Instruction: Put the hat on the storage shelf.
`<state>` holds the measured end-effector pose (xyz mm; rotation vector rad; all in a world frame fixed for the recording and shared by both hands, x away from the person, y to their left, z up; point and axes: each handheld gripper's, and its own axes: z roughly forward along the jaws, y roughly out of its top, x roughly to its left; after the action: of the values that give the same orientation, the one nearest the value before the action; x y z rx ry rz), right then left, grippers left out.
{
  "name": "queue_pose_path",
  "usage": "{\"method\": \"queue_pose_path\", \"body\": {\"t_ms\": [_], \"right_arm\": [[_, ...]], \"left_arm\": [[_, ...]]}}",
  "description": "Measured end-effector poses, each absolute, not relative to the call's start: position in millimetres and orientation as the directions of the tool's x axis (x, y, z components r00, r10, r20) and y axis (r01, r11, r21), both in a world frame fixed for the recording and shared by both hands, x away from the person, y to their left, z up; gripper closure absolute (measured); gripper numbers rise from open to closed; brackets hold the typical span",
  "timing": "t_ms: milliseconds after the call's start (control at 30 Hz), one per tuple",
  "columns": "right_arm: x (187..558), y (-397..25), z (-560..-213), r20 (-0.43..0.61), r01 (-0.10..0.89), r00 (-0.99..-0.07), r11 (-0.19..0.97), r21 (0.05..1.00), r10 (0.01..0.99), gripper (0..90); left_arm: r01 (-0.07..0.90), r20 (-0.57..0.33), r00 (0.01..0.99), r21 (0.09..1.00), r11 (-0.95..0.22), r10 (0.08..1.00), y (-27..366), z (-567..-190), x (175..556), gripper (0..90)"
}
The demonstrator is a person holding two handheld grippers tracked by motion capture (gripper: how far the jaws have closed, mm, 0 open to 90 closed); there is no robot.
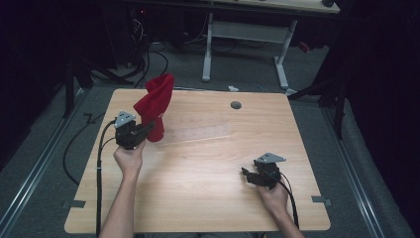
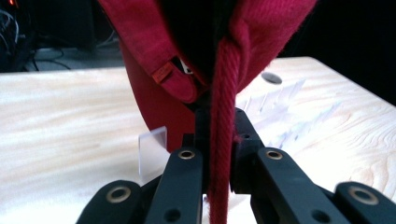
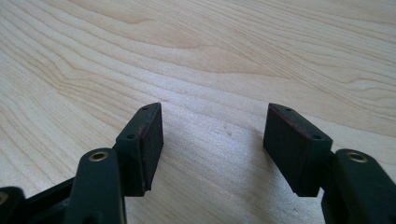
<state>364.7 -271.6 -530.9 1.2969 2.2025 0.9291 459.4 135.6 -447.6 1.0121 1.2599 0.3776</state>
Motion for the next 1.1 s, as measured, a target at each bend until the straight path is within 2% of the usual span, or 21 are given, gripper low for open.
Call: {"method": "queue_pose_path", "body": {"t_ms": [300, 567, 633, 667, 733, 767, 900, 1100], "right_arm": [[364.7, -271.6, -531.0, -0.02, 0.598, -0.478, 0.342, 0.725, 0.878, 38.0], [364.6, -271.5, -531.0, -0.02, 0.597, -0.48, 0.344, 0.725, 0.877, 37.6], [364.6, -271.5, -530.9, -0.02, 0.598, -0.48, 0.344, 0.724, 0.877, 37.6], [364.5, -271.5, -530.9, -0.02, 0.598, -0.48, 0.343, 0.724, 0.877, 37.6], [364.5, -271.5, -530.9, -0.02, 0.598, -0.48, 0.344, 0.724, 0.877, 37.6], [364.5, -271.5, -530.9, -0.02, 0.598, -0.48, 0.344, 0.724, 0.877, 37.6], [364.6, -271.6, -531.0, -0.021, 0.597, -0.481, 0.345, 0.724, 0.876, 37.6], [364.7, -271.6, -531.0, -0.021, 0.597, -0.481, 0.345, 0.724, 0.876, 37.6]], "left_arm": [[0.303, -0.617, 0.302, 0.785, 0.54, 0.727, 137.2, -452.1, 456.3, 83.7], [0.332, -0.618, 0.288, 0.781, 0.528, 0.732, 136.7, -455.0, 455.5, 79.5], [0.34, -0.626, 0.281, 0.773, 0.535, 0.727, 136.6, -456.5, 455.1, 73.8], [0.342, -0.626, 0.276, 0.773, 0.534, 0.729, 137.0, -457.6, 454.9, 73.8], [0.341, -0.625, 0.267, 0.773, 0.535, 0.733, 138.4, -458.4, 454.3, 66.7], [0.34, -0.627, 0.264, 0.772, 0.538, 0.733, 139.3, -458.5, 453.9, 66.7], [0.341, -0.62, 0.25, 0.776, 0.531, 0.744, 140.7, -458.6, 450.9, 53.3], [0.327, -0.595, 0.247, 0.794, 0.512, 0.765, 141.8, -458.6, 446.5, 45.1]]}}
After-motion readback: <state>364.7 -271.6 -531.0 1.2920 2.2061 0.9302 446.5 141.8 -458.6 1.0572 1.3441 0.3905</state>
